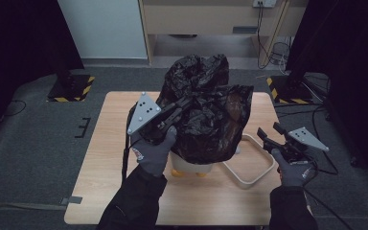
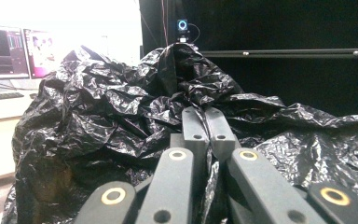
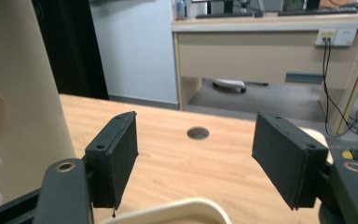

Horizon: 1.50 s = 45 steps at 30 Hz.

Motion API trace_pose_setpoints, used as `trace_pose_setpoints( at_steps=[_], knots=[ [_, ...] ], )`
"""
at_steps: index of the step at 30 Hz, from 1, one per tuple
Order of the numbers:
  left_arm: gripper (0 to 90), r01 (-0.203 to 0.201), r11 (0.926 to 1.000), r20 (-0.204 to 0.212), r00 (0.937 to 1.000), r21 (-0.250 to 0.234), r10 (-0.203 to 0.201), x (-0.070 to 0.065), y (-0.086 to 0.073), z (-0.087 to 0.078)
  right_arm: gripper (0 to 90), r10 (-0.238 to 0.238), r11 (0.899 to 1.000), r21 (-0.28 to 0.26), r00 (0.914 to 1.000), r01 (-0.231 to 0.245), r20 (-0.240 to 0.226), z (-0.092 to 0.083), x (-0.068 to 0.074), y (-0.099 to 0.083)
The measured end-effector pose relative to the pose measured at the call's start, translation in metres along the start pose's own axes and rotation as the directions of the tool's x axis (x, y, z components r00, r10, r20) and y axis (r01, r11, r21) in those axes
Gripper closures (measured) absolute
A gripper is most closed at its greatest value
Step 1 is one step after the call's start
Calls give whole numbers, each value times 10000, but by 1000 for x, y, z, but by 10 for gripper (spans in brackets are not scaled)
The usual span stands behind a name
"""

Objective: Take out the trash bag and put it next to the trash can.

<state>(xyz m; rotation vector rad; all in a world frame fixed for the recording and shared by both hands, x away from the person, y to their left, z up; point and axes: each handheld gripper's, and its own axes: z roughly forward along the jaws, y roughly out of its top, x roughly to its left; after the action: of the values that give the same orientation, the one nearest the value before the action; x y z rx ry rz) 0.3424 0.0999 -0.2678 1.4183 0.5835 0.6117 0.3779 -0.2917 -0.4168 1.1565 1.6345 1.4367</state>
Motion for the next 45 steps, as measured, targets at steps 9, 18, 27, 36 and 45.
trace_pose_setpoints(
  at_steps=[9, 18, 27, 36, 45],
  knots=[
    [888, 118, 9995, 87, 9999, -295, -116, 1, 5, -1, 320, -205, 9955, 935, 9990, 168, 388, 2, -12, -35],
    [888, 102, 9978, 87, 9999, -650, -97, 3, 18, -6, 330, -290, 9832, 1821, 9955, 121, 901, -1, -28, -62],
    [887, 219, 9942, 98, 9997, -1050, -210, 7, 25, -9, 334, -124, 9787, 2053, 9954, -75, 955, -2, -30, -71],
    [888, 134, 9911, 76, 9999, -1322, -125, 8, 40, -12, 336, -170, 9688, 2475, 9949, -81, 992, 1, -33, -80],
    [887, 4, 9883, 63, 10000, -1526, 6, 7, 50, -12, 336, -82, 9666, 2557, 9945, -189, 1044, 2, -37, -84]
  ],
)
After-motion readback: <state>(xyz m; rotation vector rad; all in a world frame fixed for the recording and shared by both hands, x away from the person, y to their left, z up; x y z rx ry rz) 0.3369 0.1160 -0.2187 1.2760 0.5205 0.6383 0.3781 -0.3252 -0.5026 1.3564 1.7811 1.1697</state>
